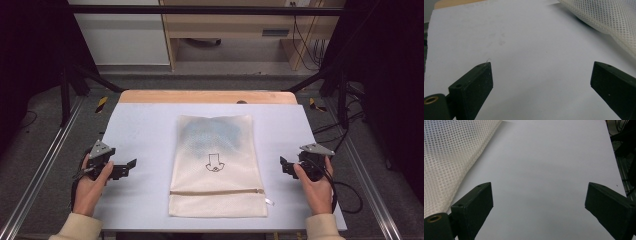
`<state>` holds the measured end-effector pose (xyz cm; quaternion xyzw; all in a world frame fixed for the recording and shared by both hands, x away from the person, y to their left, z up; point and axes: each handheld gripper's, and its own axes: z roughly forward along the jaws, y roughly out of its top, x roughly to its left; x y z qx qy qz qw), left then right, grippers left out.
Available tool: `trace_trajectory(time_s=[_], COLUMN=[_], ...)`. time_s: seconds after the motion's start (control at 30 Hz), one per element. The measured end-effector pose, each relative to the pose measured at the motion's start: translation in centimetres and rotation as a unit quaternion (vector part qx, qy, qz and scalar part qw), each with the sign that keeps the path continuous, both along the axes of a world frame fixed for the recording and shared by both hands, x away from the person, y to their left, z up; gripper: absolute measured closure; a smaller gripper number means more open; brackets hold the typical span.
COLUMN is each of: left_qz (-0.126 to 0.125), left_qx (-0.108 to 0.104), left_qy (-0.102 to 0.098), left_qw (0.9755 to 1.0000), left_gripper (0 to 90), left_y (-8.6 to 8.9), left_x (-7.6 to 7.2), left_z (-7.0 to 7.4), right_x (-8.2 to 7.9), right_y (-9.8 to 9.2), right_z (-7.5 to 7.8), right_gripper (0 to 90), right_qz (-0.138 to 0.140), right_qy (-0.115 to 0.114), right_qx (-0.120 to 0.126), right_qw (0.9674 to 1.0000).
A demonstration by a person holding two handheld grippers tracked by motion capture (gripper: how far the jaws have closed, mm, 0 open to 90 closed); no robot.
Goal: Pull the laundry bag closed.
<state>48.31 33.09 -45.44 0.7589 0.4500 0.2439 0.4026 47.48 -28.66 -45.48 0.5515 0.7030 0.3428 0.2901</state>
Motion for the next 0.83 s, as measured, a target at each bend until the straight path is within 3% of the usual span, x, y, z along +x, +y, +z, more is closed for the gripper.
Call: trace_trajectory(time_s=[0.27,0.37,0.53,0.67,0.83], left_qz=[0.000,-0.006,0.002,0.009,0.013], left_qx=[0.026,0.036,0.036,0.032,0.040], left_qy=[0.013,0.012,0.001,0.004,-0.007], left_qw=[0.9996,0.9993,0.9994,0.9994,0.9991], left_gripper=[4.3,4.2,4.0,3.9,3.8], left_y=[0.1,0.0,0.3,0.7,0.8], left_x=[0.4,0.4,0.2,0.2,0.2], left_z=[-1.0,-1.2,-1.5,-1.7,-1.7], right_x=[-0.3,-0.6,-1.1,-1.2,-1.3], right_y=[-0.2,-0.4,-0.6,-0.6,-0.6], right_z=[-0.7,-1.1,-1.7,-2.1,-2.2], right_gripper=[9.1,9.6,9.4,8.8,7.3], right_qz=[0.013,0.018,0.025,0.022,0.016], right_qy=[-0.001,-0.012,-0.020,-0.022,-0.026], right_qx=[-0.016,-0.016,-0.021,-0.023,-0.026], right_qw=[0.9998,0.9996,0.9993,0.9992,0.9992])
